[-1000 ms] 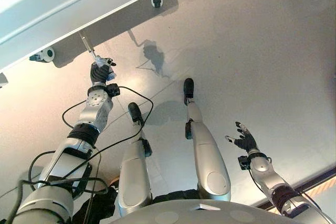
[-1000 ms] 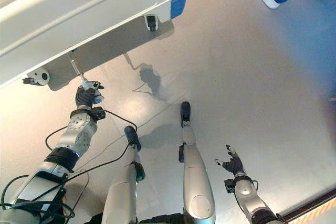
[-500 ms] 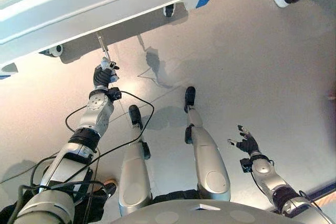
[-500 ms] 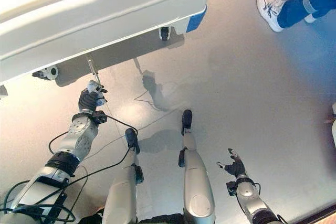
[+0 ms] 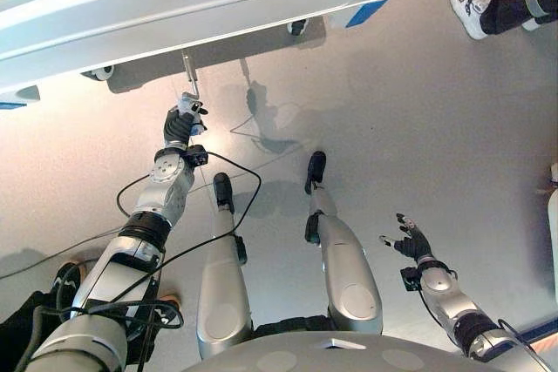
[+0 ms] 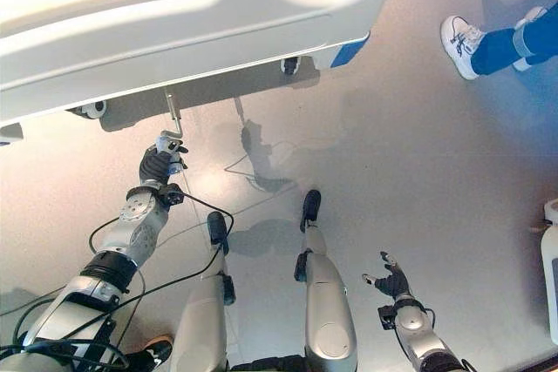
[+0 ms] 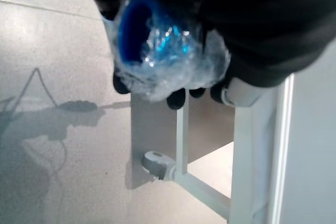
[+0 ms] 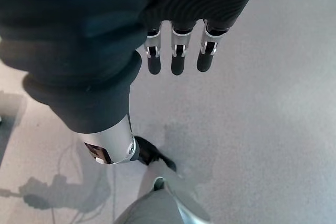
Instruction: Raise the hospital bed
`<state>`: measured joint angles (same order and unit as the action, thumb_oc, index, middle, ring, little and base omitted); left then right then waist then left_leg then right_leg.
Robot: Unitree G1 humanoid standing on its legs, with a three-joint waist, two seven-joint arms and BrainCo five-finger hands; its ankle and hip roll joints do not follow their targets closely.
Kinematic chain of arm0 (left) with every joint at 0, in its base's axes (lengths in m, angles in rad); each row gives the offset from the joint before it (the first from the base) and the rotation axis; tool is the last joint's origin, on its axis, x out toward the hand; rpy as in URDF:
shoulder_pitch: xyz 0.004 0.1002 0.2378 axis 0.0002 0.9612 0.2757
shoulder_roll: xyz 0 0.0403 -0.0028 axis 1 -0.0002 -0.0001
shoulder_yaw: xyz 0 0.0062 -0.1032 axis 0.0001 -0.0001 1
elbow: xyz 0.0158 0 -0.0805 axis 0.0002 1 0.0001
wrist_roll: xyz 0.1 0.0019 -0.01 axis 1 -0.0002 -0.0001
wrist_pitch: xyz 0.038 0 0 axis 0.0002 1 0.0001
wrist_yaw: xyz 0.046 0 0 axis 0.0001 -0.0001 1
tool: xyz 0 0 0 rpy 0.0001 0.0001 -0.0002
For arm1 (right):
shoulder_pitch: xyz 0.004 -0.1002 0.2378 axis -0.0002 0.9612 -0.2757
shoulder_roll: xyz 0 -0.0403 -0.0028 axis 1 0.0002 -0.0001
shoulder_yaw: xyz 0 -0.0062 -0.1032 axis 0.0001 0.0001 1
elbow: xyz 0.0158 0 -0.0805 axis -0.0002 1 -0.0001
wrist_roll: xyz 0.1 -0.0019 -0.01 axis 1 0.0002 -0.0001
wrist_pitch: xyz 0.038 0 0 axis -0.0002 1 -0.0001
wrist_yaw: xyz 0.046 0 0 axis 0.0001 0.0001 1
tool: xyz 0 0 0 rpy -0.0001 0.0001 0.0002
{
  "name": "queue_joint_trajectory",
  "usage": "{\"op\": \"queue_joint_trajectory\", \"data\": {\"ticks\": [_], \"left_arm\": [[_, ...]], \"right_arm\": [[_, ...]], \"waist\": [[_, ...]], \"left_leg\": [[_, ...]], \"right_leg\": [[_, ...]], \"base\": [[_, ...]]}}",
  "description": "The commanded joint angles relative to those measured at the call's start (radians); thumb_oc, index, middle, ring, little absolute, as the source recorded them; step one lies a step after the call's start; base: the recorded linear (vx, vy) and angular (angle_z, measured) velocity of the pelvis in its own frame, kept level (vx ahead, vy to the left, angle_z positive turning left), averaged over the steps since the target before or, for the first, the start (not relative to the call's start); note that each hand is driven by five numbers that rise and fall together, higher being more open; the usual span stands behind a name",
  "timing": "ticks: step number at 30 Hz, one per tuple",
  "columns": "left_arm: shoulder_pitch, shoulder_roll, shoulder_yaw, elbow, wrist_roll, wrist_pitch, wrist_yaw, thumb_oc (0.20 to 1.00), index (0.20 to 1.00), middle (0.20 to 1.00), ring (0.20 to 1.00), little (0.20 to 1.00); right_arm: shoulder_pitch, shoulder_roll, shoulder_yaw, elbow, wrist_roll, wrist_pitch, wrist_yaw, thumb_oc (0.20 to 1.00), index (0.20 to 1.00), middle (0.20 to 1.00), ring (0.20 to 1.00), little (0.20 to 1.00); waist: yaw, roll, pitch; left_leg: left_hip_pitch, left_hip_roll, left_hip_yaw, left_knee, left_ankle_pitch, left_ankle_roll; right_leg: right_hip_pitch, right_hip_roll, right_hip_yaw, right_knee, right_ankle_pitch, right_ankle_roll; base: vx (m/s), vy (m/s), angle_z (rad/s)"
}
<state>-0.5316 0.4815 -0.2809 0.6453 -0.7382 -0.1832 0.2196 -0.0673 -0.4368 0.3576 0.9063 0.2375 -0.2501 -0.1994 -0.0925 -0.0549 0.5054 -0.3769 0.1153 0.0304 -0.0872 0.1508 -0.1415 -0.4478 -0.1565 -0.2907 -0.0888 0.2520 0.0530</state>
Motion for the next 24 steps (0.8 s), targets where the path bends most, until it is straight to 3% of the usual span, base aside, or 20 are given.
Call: {"op": "queue_joint_trajectory", "data": {"ticks": [1,16,24], "left_arm": [[0.127,0.147,0.054,-0.119,0.025,-0.144,-0.002,0.2,0.2,0.2,0.2,0.2],[-0.012,0.206,0.043,0.141,0.024,-0.101,0.019,0.2,0.2,0.2,0.2,0.2],[-0.143,0.225,-0.001,0.258,0.042,-0.08,0.036,0.2,0.2,0.2,0.2,0.2]], "right_arm": [[0.074,0.026,-0.024,0.038,0.011,0.008,0.0,1.0,1.0,1.0,1.0,1.0],[0.07,0.027,0.02,-0.021,0.041,-0.005,0.003,1.0,1.0,1.0,1.0,1.0],[0.056,0.013,0.041,-0.081,0.054,-0.019,-0.01,1.0,1.0,1.0,1.0,1.0]], "waist": [[0.078,-0.07,-0.073],[0.065,-0.132,-0.049],[0.043,-0.139,-0.017]], "left_leg": [[-0.076,-0.137,0.012,0.0,-0.005,0.122],[-0.121,-0.125,0.013,0.0,-0.032,0.123],[-0.159,-0.126,0.021,0.003,-0.03,0.124]], "right_leg": [[0.021,-0.015,-0.016,0.002,-0.003,0.118],[-0.021,-0.01,0.004,0.002,-0.003,0.14],[-0.058,-0.012,0.011,0.002,0.001,0.139]], "base": [[0.01,0.032,0.11],[0.03,0.047,0.05],[0.0,0.005,0.01]]}}
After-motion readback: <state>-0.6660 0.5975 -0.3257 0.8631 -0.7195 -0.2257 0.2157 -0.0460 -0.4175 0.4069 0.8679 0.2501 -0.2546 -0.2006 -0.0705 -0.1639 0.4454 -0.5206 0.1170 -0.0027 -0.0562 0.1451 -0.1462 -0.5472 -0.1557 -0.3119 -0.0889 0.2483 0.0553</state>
